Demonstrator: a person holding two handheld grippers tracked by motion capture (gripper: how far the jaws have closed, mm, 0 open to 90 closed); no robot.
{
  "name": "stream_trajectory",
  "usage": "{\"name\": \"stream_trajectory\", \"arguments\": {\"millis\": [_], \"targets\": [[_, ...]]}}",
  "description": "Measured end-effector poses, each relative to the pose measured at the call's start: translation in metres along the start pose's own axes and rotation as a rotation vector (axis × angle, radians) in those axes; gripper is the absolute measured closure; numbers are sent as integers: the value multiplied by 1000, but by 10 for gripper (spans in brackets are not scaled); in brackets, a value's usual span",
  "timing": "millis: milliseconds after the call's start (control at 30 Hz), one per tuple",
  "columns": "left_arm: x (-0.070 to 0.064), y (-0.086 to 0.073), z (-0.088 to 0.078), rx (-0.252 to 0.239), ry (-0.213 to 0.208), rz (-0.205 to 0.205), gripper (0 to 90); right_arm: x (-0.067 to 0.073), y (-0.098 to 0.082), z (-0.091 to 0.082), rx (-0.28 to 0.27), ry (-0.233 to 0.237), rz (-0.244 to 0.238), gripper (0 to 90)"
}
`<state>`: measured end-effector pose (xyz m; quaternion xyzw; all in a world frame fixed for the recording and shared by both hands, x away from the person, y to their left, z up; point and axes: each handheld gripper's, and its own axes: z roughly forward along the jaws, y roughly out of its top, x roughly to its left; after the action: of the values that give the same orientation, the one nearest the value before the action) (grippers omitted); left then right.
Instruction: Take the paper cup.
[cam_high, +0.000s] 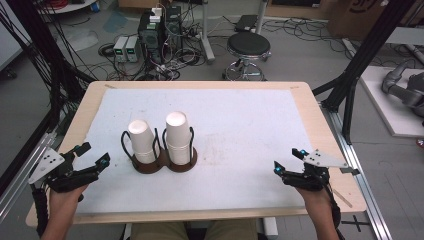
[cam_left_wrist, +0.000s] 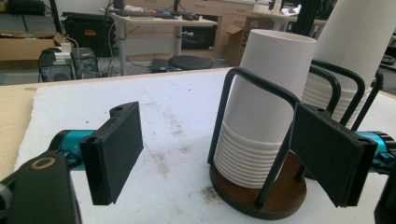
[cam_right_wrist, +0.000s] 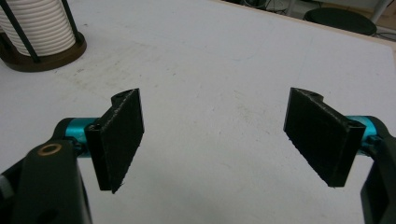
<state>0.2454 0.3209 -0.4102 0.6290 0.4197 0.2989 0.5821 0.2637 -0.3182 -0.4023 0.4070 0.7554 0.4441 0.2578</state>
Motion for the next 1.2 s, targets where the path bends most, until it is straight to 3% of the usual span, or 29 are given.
{"name": "stream_trajectory", "arguments": {"millis": [333,567,767,1000,1100,1167,1200], "targets": [[2,1,-1,-3,14,-11,176,-3,-2,0,-2,4,7,208],[1,12,-4,12,3,-36,178,-1,-2,-1,1,0,8,208],[-8,34,-3,-10,-102,-91,174,4,1,-4,-4,-3,8,208],[-38,70,15,-17,-238,-52,174,6,2,-1,1,0,-2,208],[-52,86,27,-31,-285,-43,175,6,3,0,0,2,-10,208],[-56,91,32,-31,-295,-40,175,7,3,0,2,4,-8,208],[-64,100,42,-29,-321,-28,175,7,3,1,-1,4,-14,208]]}}
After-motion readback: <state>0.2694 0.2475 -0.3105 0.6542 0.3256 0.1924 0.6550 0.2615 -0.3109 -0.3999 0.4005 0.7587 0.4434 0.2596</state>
